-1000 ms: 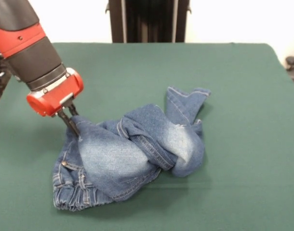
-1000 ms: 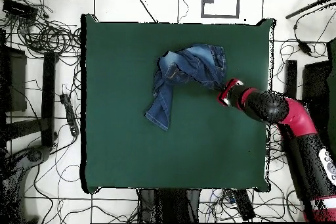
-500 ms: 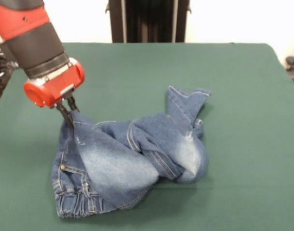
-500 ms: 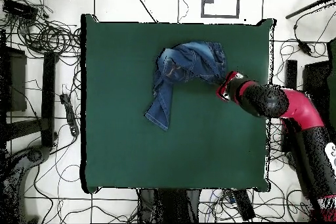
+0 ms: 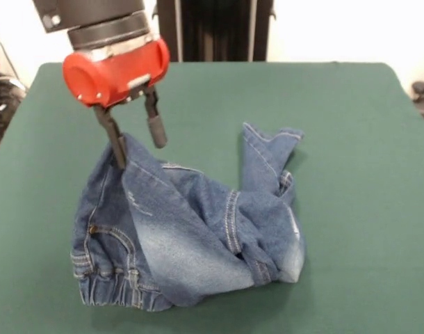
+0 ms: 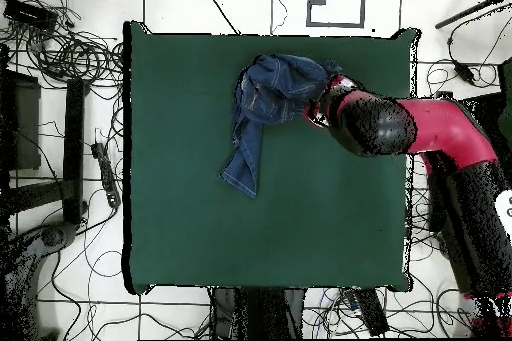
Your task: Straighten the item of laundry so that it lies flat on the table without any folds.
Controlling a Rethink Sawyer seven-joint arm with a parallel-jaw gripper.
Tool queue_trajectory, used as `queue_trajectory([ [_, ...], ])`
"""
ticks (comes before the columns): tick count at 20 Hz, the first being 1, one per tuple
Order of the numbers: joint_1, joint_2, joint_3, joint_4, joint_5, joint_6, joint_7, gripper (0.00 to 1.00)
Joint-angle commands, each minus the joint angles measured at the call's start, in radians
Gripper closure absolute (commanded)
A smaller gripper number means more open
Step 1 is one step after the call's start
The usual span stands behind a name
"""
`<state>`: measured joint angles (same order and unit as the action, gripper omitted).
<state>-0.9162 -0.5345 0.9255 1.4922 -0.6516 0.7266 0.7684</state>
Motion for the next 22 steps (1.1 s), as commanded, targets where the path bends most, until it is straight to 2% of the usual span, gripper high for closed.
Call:
queue_trajectory([
  [1,0.060,-0.045,-0.135,0.094,0.034,-0.081,0.321,0.00],
  [3,0.071,-0.057,-0.154,0.098,0.039,-0.094,0.347,0.00],
  [6,0.111,-0.097,-0.175,0.094,0.099,-0.093,0.432,0.00],
  [9,0.172,-0.209,-0.179,0.091,0.155,-0.087,0.506,0.00],
  [12,0.248,-0.301,-0.222,0.040,0.192,-0.080,0.582,0.00],
  [14,0.319,-0.349,-0.283,-0.014,0.198,-0.073,0.661,0.00],
  [17,0.448,-0.399,-0.404,-0.116,0.177,0.006,0.797,0.00],
  [20,0.569,-0.410,-0.524,-0.188,0.175,0.074,0.975,0.00],
  [22,0.632,-0.406,-0.586,-0.212,0.150,0.082,1.031,0.00],
])
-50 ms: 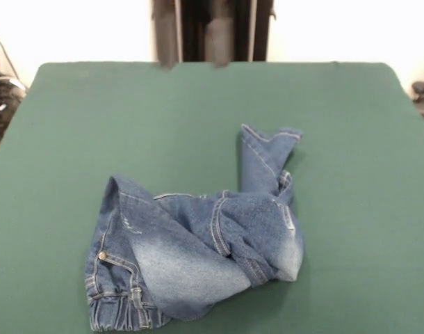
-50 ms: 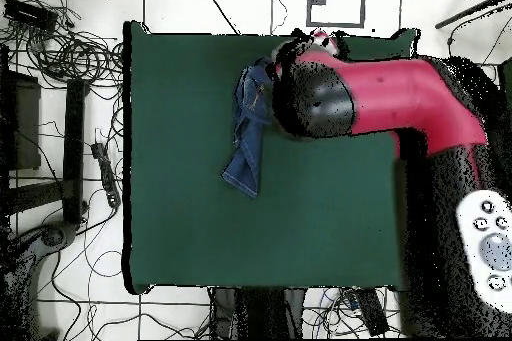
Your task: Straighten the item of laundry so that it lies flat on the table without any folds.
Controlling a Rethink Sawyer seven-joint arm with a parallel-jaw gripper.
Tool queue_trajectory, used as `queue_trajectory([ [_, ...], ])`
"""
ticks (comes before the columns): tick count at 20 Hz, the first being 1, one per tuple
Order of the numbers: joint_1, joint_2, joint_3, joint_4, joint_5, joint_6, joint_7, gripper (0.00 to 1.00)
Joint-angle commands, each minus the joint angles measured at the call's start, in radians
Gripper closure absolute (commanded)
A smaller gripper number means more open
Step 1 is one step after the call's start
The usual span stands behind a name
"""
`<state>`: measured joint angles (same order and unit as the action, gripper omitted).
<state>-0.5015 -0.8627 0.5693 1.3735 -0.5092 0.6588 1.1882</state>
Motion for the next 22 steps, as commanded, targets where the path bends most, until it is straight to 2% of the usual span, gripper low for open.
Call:
queue_trajectory([
  [1,0.251,-0.078,-0.264,-0.104,-0.010,0.154,0.638,0.00],
  [3,0.303,-0.077,-0.309,-0.119,-0.020,0.241,0.656,0.00],
  [5,0.328,-0.049,-0.323,-0.123,0.032,0.360,0.661,0.00],
  [7,0.346,-0.019,-0.337,-0.132,0.065,0.454,0.672,0.00],
  [10,0.339,0.011,-0.335,-0.121,0.113,0.530,0.654,0.00],
  [14,0.328,0.031,-0.337,-0.093,0.133,0.565,0.638,0.00],
  [22,0.297,0.040,-0.325,-0.003,0.175,0.424,0.602,0.00],
])
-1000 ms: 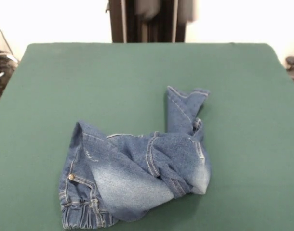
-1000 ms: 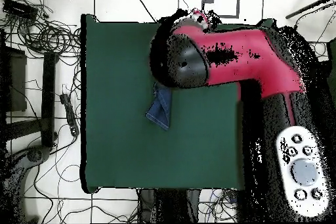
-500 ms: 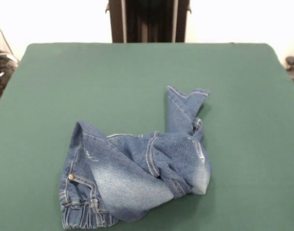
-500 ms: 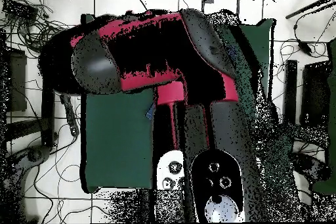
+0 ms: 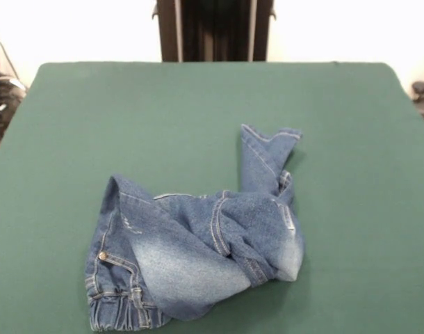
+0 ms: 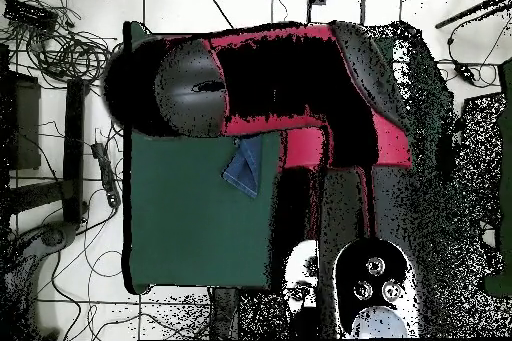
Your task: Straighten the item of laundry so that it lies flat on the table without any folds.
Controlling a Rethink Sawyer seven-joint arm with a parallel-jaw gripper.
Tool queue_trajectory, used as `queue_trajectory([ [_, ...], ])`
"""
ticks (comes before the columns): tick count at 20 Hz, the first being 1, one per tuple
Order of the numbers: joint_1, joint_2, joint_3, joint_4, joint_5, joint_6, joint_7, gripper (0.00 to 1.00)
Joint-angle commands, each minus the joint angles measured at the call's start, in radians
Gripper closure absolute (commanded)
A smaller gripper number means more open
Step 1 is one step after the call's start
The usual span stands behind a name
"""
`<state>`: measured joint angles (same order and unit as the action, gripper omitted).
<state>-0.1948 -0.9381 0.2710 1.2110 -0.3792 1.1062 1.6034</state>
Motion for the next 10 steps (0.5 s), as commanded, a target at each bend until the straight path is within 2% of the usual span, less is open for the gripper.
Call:
queue_trajectory([
  [1,-0.010,0.117,-0.029,0.160,0.049,-0.029,0.183,0.00],
  [10,-0.013,0.133,-0.044,0.172,0.055,-0.078,0.154,0.00],
])
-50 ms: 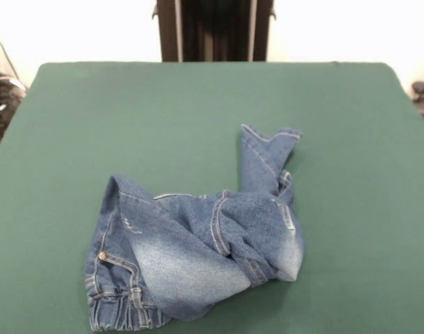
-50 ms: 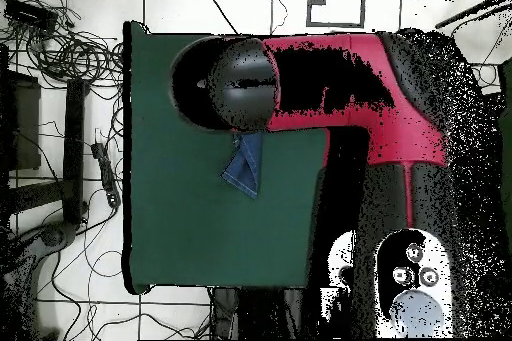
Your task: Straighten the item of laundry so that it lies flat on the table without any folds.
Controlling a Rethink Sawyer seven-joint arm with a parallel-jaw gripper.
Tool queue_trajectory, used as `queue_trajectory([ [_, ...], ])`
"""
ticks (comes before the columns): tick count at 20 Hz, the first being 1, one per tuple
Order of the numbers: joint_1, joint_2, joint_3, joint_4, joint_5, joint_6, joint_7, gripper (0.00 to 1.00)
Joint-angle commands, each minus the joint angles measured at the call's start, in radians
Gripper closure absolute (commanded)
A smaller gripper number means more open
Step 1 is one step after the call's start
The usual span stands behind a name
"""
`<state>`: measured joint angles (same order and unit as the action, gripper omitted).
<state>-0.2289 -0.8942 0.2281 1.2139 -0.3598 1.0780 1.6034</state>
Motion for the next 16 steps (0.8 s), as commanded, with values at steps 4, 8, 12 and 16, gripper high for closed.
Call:
queue_trajectory([
  [4,0.015,0.095,0.000,0.182,0.035,-0.080,0.142,0.00],
  [8,0.013,0.105,-0.004,0.189,0.030,-0.111,0.137,0.00],
  [12,0.012,0.119,-0.007,0.192,0.025,-0.137,0.134,0.00],
  [16,0.011,0.130,-0.011,0.202,0.023,-0.170,0.136,0.00],
])
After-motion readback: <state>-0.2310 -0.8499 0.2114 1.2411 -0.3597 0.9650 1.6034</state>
